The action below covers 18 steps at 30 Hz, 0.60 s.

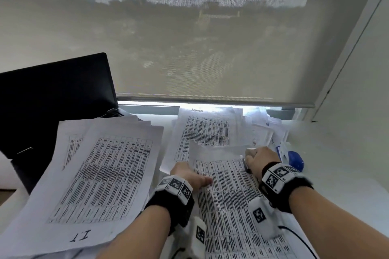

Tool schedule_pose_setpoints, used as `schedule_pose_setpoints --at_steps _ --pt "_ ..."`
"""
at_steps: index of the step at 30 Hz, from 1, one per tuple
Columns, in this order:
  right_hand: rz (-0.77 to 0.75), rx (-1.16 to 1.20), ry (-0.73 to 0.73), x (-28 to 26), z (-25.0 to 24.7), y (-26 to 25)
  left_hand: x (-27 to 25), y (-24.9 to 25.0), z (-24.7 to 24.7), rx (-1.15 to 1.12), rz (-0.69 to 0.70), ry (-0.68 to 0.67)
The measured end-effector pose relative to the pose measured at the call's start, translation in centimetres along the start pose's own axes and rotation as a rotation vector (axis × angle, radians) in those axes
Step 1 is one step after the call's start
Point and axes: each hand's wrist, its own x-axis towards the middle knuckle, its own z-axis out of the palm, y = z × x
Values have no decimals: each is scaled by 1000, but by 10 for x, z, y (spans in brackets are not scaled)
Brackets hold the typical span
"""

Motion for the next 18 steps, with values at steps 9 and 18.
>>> schedule_pose_setpoints --at_steps 9,18 --pt "-51 -95 -52 -22 -13 13 1 0 -2 -23 4 -28" --pt "-17 -94 -4 -11 -14 11 -8 4 -3 -13 -4 -12"
